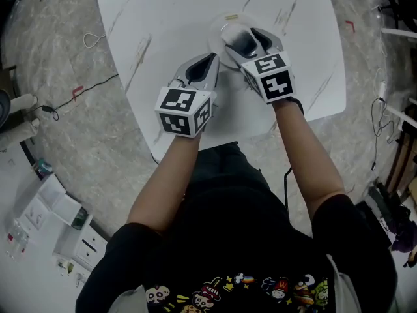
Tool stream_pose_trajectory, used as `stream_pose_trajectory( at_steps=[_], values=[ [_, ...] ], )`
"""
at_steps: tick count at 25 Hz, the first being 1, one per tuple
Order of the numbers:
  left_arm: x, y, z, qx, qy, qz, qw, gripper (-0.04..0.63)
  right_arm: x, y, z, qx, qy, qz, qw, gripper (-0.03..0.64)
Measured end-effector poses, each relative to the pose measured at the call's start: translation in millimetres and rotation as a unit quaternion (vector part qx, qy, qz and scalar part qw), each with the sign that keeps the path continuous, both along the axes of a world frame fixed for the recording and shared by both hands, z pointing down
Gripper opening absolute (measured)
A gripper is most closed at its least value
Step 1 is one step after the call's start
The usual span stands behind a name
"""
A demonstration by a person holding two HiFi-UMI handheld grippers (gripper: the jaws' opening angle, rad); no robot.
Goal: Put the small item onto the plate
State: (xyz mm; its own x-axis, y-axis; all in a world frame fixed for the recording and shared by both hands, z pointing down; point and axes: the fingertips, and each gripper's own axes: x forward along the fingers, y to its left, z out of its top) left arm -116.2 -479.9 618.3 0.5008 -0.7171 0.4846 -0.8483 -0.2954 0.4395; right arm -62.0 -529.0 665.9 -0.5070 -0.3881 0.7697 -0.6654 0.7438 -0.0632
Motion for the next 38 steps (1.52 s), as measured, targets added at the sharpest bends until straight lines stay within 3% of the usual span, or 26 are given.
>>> stream_pose_trajectory(
  at_steps=[5,8,13,19,27,32,38],
  values=[
    [1,7,-8,0.005,-0.005,0.003,1.0000,0.000,6,8,-16,0.005,-0.014,0.003,1.000,0.336],
    [3,12,-14,0.009,-0.010,0.006,0.9999,0.000,10,15,-30,0.020,-0.026,0.009,0.999,0.268],
    [6,19,-30,0.024,-0.018,0.010,0.9995,0.000,20,23,-67,0.089,-0.063,0.025,0.994,0.028],
    [5,30,-62,0.051,-0.027,0.010,0.9983,0.000,34,43,-116,0.135,-0.092,0.045,0.985,0.020],
    [-2,38,-115,0.097,-0.049,0.009,0.9940,0.000,77,62,-180,0.177,-0.132,0.108,0.969,0.020],
    [-5,34,-143,0.130,-0.063,0.008,0.9895,0.000,92,63,-203,0.200,-0.140,0.130,0.961,0.020],
    [-2,37,-151,0.142,-0.063,0.011,0.9878,0.000,92,69,-214,0.213,-0.145,0.138,0.956,0.020]
  ],
)
